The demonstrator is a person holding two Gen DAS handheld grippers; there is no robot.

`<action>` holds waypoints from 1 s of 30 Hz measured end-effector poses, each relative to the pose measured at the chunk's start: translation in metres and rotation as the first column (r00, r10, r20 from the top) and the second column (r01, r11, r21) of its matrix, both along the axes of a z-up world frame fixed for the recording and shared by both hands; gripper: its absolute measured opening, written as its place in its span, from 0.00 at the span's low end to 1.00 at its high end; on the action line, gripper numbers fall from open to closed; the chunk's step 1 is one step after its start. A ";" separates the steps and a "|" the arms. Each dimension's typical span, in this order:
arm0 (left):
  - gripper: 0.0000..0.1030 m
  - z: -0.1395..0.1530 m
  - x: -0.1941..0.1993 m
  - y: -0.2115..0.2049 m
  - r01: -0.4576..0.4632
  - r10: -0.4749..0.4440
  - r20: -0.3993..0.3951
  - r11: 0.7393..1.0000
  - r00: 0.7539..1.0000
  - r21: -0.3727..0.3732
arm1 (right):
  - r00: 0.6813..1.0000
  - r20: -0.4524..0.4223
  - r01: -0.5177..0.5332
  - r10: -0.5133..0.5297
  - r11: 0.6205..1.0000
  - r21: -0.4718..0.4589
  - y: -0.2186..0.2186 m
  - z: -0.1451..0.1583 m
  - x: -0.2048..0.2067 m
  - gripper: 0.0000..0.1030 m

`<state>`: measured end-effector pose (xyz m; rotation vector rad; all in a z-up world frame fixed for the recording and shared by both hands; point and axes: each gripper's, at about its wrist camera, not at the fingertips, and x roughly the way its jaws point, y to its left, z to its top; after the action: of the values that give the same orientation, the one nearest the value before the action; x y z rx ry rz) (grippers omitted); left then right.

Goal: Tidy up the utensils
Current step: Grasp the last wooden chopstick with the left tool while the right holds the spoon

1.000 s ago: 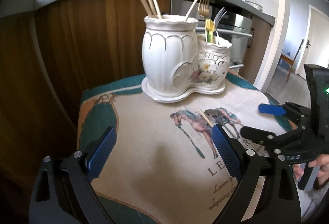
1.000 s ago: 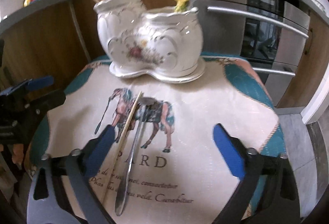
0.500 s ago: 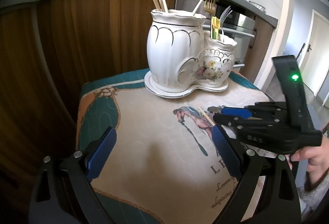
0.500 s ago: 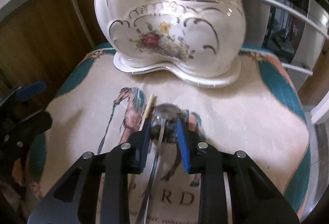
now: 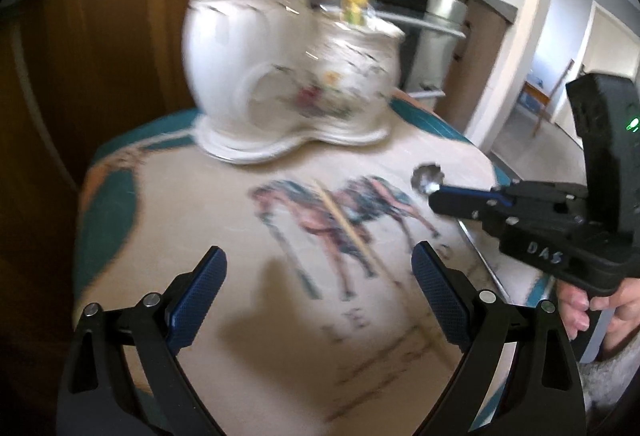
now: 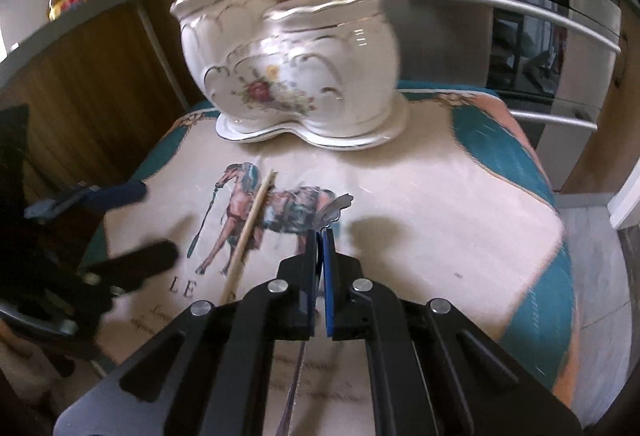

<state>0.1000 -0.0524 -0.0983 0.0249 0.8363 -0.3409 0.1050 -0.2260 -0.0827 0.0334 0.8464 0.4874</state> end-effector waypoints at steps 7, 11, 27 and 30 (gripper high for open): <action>0.39 -0.020 0.000 -0.042 0.085 -0.078 -0.046 0.981 0.996 0.175 | 1.000 0.014 0.012 -0.013 1.000 0.024 -0.014 0.006 -0.009 0.02; 0.09 -0.018 0.003 -0.035 0.114 -0.102 -0.075 0.976 0.992 0.187 | 1.000 0.026 -0.001 0.000 0.999 0.038 -0.014 0.010 -0.013 0.02; 0.32 -0.012 0.017 -0.019 0.105 -0.073 -0.168 0.976 0.983 0.191 | 0.996 0.082 -0.044 0.039 0.998 0.053 -0.001 0.025 -0.025 0.02; 0.19 -0.014 0.021 -0.019 0.100 -0.067 -0.160 0.974 0.985 0.205 | 0.992 0.118 -0.050 0.043 0.997 0.054 0.000 0.032 -0.029 0.02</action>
<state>0.1209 -0.0714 -0.1120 0.2367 1.0232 -0.3344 0.0758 -0.2257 -0.0504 0.0375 0.7200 0.5520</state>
